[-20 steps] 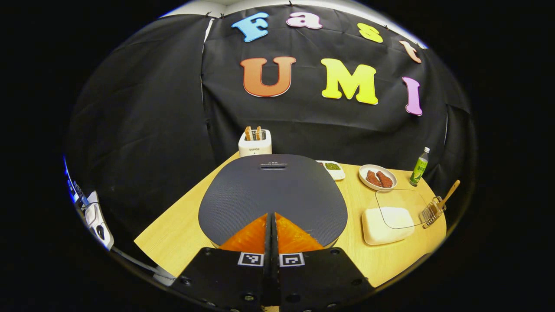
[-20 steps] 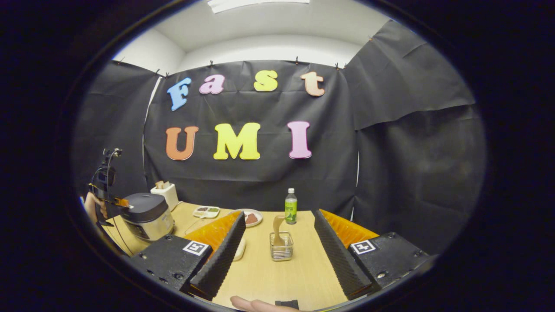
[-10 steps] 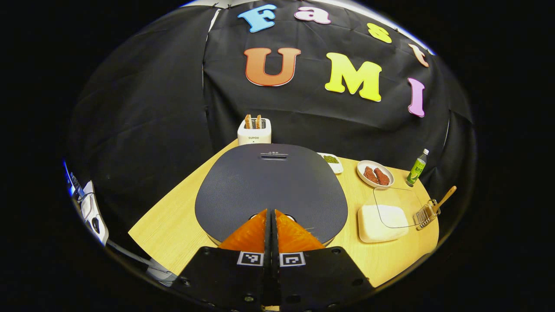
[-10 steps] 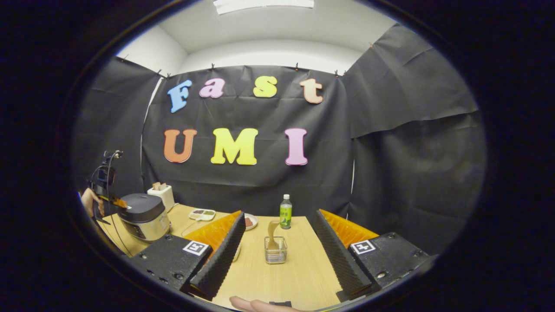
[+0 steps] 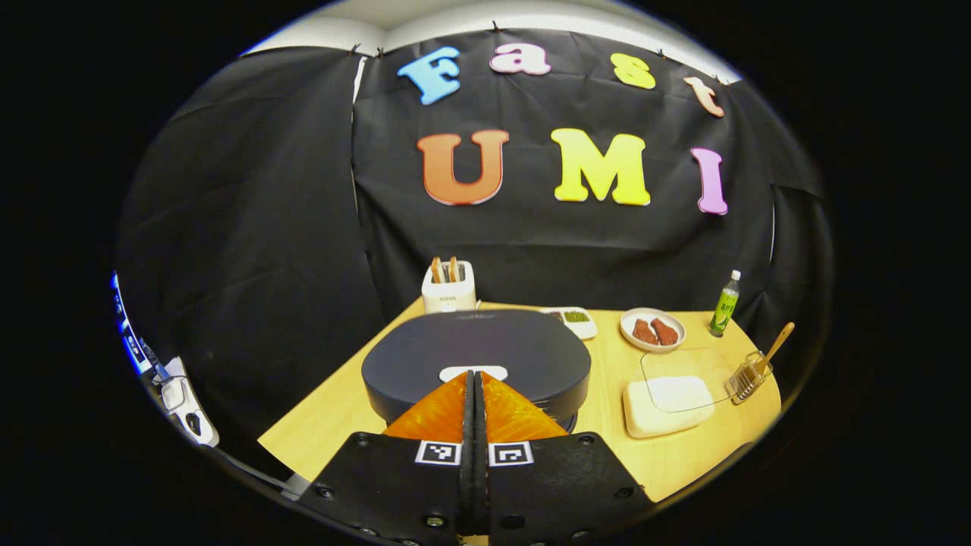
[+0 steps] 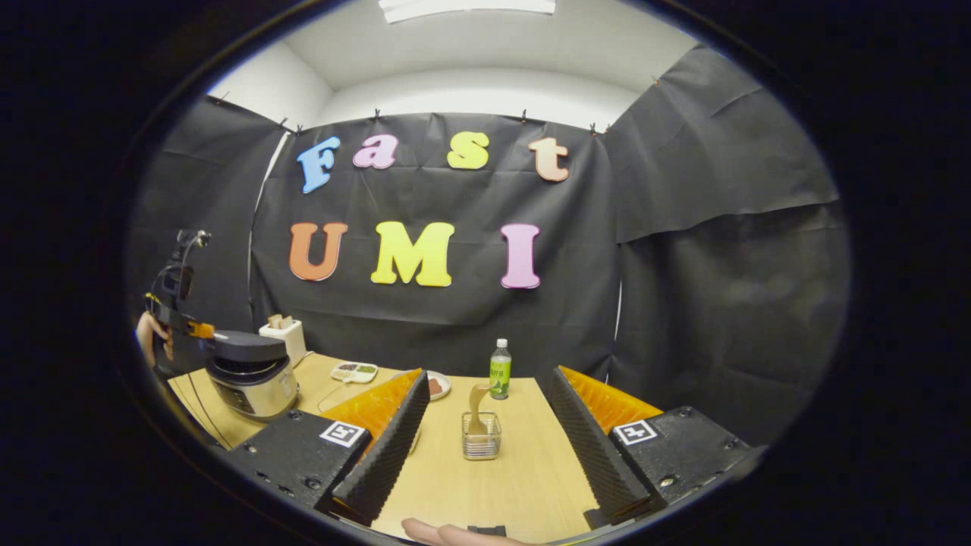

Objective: Close the left gripper, press the button to open the rice cooker; take a wooden spoon from the chopstick holder with the right hand, scoop a spoonful of rice and pour it into the rice cooker, then put the wooden spoon back into the chopstick holder.

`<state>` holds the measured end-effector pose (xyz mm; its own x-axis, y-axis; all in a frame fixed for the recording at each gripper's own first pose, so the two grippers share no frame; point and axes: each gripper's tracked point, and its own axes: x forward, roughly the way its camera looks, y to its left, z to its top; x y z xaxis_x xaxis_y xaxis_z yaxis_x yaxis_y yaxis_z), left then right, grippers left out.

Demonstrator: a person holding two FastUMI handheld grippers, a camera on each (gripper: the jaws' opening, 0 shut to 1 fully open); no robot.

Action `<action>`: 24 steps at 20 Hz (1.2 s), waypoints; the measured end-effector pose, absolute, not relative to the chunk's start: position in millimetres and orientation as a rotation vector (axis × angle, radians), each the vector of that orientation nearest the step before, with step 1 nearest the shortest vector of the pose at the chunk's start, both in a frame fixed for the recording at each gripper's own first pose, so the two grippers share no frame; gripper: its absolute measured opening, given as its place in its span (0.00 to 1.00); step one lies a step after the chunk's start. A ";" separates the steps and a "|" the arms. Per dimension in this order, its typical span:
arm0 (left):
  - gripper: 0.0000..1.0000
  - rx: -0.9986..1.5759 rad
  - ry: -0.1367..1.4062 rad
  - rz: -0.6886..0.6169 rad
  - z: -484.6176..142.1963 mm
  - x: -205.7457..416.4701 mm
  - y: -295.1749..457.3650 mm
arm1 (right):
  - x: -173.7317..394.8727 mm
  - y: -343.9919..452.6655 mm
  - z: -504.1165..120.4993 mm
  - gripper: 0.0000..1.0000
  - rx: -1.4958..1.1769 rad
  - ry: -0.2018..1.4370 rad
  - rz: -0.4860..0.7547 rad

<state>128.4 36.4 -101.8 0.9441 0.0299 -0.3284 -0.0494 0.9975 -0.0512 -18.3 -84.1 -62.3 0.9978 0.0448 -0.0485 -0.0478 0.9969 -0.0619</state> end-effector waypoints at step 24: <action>0.94 -0.079 -0.020 -0.083 -7.8 -20.1 -41.3 | 97.9 -94.2 -142.5 1.00 0.165 0.111 0.059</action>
